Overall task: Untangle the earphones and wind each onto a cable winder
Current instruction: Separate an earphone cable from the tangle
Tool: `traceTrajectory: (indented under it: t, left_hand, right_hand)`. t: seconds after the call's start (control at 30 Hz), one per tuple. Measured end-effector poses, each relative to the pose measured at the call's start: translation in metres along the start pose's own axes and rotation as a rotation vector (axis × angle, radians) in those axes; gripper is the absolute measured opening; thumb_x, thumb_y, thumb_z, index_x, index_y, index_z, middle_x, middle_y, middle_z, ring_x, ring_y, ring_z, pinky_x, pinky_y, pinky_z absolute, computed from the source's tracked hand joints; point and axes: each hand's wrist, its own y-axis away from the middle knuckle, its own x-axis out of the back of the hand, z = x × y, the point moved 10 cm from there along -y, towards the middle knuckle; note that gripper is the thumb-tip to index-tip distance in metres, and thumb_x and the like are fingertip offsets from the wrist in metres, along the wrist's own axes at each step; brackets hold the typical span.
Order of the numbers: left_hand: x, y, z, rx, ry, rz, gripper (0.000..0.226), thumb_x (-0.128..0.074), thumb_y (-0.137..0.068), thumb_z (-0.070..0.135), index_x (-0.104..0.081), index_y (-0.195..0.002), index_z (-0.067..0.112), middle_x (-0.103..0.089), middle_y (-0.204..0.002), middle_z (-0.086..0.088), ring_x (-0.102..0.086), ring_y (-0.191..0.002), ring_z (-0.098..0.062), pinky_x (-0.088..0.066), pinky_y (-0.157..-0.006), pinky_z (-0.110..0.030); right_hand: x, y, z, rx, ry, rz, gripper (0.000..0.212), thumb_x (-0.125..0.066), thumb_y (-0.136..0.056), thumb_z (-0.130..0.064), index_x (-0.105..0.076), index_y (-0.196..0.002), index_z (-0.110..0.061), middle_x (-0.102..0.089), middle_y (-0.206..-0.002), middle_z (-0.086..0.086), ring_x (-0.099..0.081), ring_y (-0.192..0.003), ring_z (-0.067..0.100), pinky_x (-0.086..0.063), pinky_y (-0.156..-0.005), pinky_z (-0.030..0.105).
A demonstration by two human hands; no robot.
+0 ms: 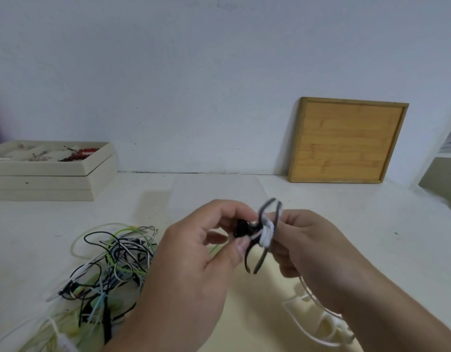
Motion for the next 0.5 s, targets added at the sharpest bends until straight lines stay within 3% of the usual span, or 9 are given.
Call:
traceTrajectory:
  t: [0.17, 0.27, 0.37, 0.5]
  left_hand:
    - [0.02, -0.003, -0.014, 0.039, 0.07, 0.177, 0.033, -0.068, -0.084, 0.008, -0.07, -0.095, 0.039, -0.073, -0.089, 0.007, -0.068, -0.084, -0.01, -0.053, -0.072, -0.017]
    - [0.029, -0.002, -0.022, 0.075, 0.057, 0.245, 0.042, -0.066, -0.088, -0.004, -0.07, -0.095, 0.037, -0.073, -0.088, 0.006, -0.069, -0.083, -0.012, -0.054, -0.072, -0.019]
    - [0.034, -0.002, -0.023, 0.082, -0.008, 0.296, 0.041, -0.068, -0.087, 0.0, -0.069, -0.096, 0.04, -0.072, -0.086, 0.011, -0.068, -0.081, -0.012, -0.054, -0.071, -0.024]
    - [0.037, 0.0, -0.011, 0.023, -0.136, 0.331, 0.025, -0.065, -0.081, 0.023, -0.066, -0.096, 0.042, -0.068, -0.086, 0.022, -0.066, -0.079, -0.006, -0.05, -0.075, -0.031]
  right_hand:
    - [-0.027, 0.004, 0.008, -0.001, 0.137, -0.213, 0.038, -0.048, -0.104, -0.03, -0.073, -0.078, -0.018, -0.038, -0.053, -0.01, -0.024, -0.049, 0.012, -0.018, -0.052, 0.031]
    - [-0.036, 0.009, 0.001, 0.074, 0.316, -0.301, 0.034, -0.049, -0.103, -0.034, -0.074, -0.086, -0.02, -0.043, -0.056, -0.013, -0.032, -0.051, 0.009, -0.028, -0.052, 0.022]
    - [-0.04, 0.012, -0.006, 0.131, 0.391, -0.363, 0.031, -0.051, -0.103, -0.033, -0.076, -0.091, -0.019, -0.045, -0.058, -0.012, -0.038, -0.05, 0.001, -0.031, -0.053, 0.012]
    - [-0.048, 0.019, -0.011, 0.174, 0.387, -0.429, 0.028, -0.053, -0.103, -0.028, -0.076, -0.093, -0.015, -0.044, -0.059, -0.012, -0.041, -0.051, 0.0, -0.031, -0.054, 0.01]
